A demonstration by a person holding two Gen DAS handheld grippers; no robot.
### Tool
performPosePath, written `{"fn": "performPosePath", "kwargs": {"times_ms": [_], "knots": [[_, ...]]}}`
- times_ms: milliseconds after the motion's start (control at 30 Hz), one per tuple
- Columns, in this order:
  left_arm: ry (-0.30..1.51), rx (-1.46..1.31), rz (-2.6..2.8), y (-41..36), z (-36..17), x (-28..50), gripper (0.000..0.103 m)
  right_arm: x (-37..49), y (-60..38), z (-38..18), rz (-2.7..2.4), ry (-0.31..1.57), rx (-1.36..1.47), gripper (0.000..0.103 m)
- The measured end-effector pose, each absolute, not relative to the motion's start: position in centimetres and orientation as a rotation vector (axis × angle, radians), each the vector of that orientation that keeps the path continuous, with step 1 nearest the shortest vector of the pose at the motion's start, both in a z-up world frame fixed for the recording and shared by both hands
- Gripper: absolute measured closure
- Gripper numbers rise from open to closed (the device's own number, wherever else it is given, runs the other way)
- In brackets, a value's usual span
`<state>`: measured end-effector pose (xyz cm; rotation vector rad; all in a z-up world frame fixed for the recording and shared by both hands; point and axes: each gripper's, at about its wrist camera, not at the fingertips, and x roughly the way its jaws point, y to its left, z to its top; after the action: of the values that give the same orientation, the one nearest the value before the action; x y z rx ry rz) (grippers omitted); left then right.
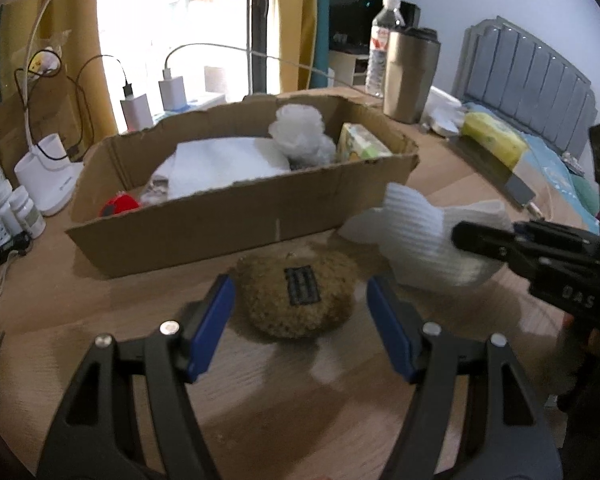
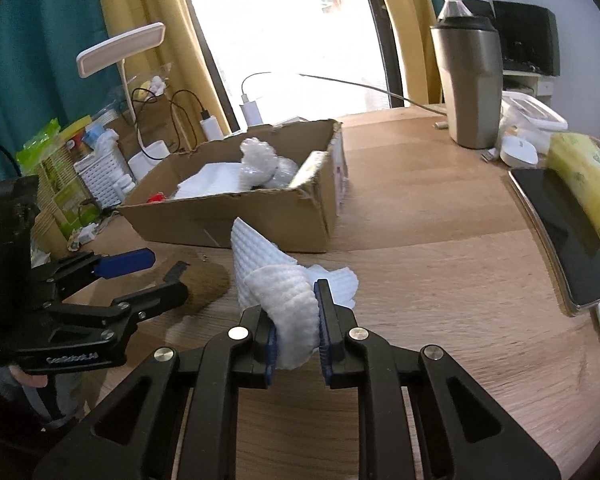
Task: Organize soft objects
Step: 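Lift the paper towel with the right tool while the left tool grasps the brown teddy bear, then carry the paper towel with the right tool while the left tool carries the teddy bear over the box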
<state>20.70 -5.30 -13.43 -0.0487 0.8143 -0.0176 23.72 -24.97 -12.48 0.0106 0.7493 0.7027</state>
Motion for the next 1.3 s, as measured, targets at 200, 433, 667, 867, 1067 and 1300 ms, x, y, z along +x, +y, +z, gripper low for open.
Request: {"fn": "performPosePath", "kwargs": {"times_ms": [200,433,667,867,1067,1300], "knots": [[0.849,-0.026,0.008,-6.1,-14.2,22.0,0.033,24.3,-25.3,-12.7,0.723,0.759,0.029,0.085],[0.884,-0.016,0.027,-6.3,-14.9,23.0,0.033,24.5,-25.5,-12.9,0.731,0.766,0.043,0.085],[0.877,-0.059,-0.033,-6.0,-15.3,22.9,0.042,24.6,-25.1,-13.0,0.732,0.776,0.031,0.085],[0.864,-0.041,-0.09,-6.5,-14.8,22.2,0.048,24.5,-25.1,-13.0,0.716,0.777,0.028,0.085],[0.832,-0.051,-0.116,-6.3,-14.0,21.4,0.048,24.1,-24.8,-12.9,0.73,0.778,0.035,0.085],[0.805,-0.084,-0.103,-5.1,-13.0,20.3,0.048,23.1,-23.7,-12.0,0.757,0.762,0.011,0.085]]}}
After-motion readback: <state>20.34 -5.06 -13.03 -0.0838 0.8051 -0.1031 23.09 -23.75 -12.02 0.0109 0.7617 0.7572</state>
